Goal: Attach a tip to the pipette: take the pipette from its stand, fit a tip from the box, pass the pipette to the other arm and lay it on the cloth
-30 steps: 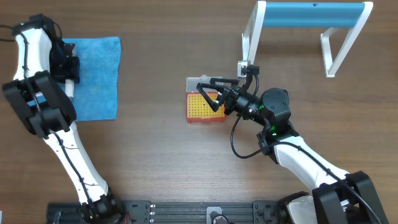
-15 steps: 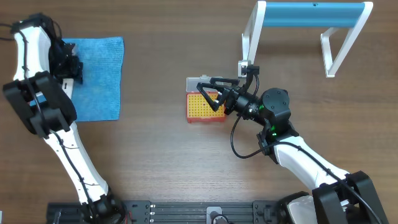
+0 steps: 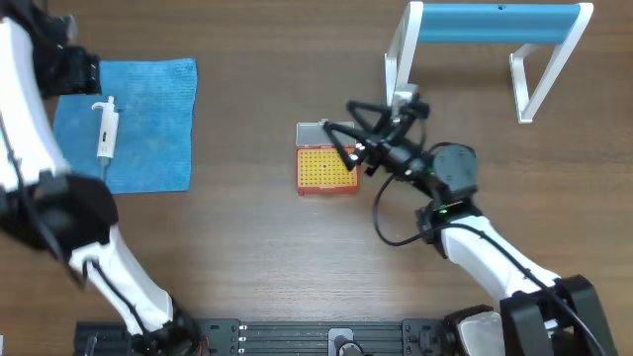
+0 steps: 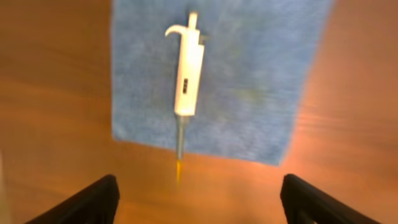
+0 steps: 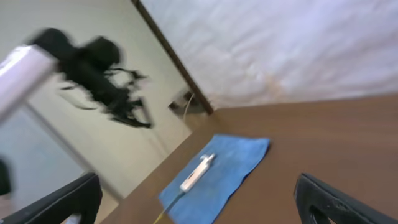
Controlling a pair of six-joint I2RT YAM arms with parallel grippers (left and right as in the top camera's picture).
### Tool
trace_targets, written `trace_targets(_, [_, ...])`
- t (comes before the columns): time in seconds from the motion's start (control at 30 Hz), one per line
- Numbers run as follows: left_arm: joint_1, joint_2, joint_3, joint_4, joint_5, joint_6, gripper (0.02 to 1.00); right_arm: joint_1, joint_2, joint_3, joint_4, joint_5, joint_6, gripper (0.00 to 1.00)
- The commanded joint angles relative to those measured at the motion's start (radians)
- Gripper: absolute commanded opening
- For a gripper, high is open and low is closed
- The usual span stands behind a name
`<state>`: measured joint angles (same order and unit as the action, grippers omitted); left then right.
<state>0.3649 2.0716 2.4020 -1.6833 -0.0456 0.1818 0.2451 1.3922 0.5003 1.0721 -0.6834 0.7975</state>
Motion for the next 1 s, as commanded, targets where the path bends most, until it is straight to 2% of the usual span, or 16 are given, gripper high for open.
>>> trace_targets(0.03, [-0.085, -0.288, 0.008, -0.016, 0.123, -0.164, 0.875, -0.177, -0.083, 0.001, 0.012, -0.171, -0.057, 0.998])
trace_targets(0.17, [-0.245, -0.478, -0.07, -0.016, 0.159, -0.271, 0.882, -0.365, -0.17, 0.001, 0.012, -0.348, -0.063, 0.998])
trace_targets(0.2, [-0.315, -0.539, -0.122, -0.016, 0.145, -0.311, 0.904, -0.426, -0.201, 0.001, 0.012, -0.409, -0.063, 0.998])
trace_targets(0.23, [-0.389, -0.6, -0.186, -0.016, 0.106, -0.372, 0.967, -0.476, -0.228, 0.001, 0.012, -0.46, -0.063, 0.998])
trace_targets(0.37, [-0.661, -0.824, -0.511, -0.015, -0.03, -0.621, 0.972, -0.672, -0.369, 0.001, 0.011, -0.658, -0.062, 0.998])
trace_targets(0.5, [-0.869, -1.047, -0.876, 0.027, -0.057, -0.899, 0.972, -0.785, -0.523, 0.0, 0.01, -0.775, -0.061, 0.998])
trace_targets(0.63, [-0.951, -1.218, -1.107, 0.204, -0.056, -1.019, 0.969, -0.812, -0.659, -0.027, 0.01, -0.773, -0.058, 0.998])
trace_targets(0.7, [-0.962, -1.297, -1.188, 0.301, -0.083, -1.02, 0.972, -0.812, -0.745, -0.087, -0.028, -0.773, -0.058, 0.998])
trace_targets(0.8, [-0.961, -1.356, -1.239, 0.327, -0.206, -1.019, 0.976, -0.812, -0.843, -0.196, -0.098, -0.765, -0.054, 0.996])
trace_targets(0.93, [-0.961, -1.365, -1.261, 0.309, -0.362, -1.012, 0.978, -0.812, -1.027, -0.354, -0.011, -0.625, 0.018, 0.996])
trace_targets(1.0, [-0.961, -1.365, -1.281, 0.308, -0.41, -1.012, 0.978, -0.812, -1.116, -0.387, 0.0, -0.622, 0.021, 0.996])
